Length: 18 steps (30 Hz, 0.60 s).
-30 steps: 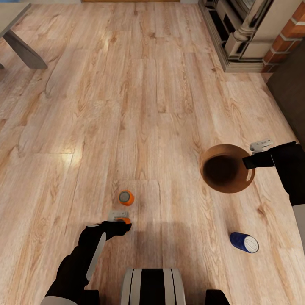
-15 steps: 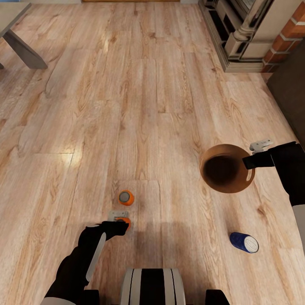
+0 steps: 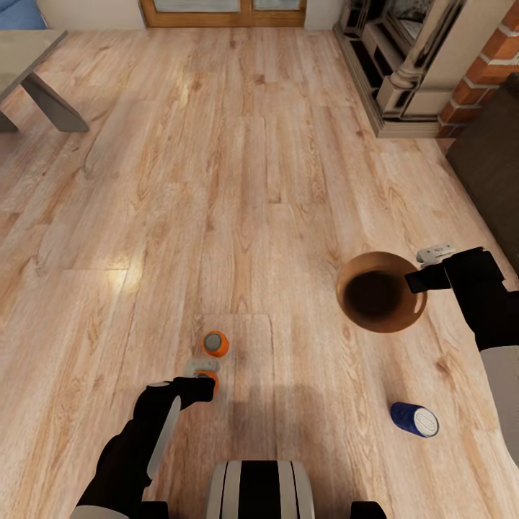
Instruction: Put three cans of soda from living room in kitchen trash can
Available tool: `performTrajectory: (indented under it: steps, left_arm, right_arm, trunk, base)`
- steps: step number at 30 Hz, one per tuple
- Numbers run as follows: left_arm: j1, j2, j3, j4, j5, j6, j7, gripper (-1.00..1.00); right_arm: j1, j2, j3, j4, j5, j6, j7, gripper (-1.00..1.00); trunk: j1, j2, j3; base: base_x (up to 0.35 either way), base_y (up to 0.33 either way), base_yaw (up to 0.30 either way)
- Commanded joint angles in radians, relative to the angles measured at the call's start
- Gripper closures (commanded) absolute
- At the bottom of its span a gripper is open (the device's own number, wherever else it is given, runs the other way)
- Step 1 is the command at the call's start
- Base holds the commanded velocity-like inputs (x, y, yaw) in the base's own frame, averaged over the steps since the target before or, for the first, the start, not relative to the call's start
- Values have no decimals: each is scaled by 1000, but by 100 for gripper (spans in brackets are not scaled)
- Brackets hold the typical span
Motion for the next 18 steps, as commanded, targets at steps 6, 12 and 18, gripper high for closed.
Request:
performTrajectory:
  steps: [6,12,18]
  left_arm:
    - [0,-1,0,3,-2,0,1,100]
    - [-1,-1,0,6,-2,0,2,100]
    - [-1,-2,0,6,-2,1,3,100]
  right_arm:
    - [0,-1,-2,0,0,1,5,100]
    - [0,-1,-2,0,0,1,5,100]
    - [0,-3,-3,0,0,1,5,100]
  trunk:
    - [-3,1,23]
    - [-5,3,47]
    - [-8,4,70]
  base:
    - [0,0,0]
    - [0,0,0]
    - [0,0,0]
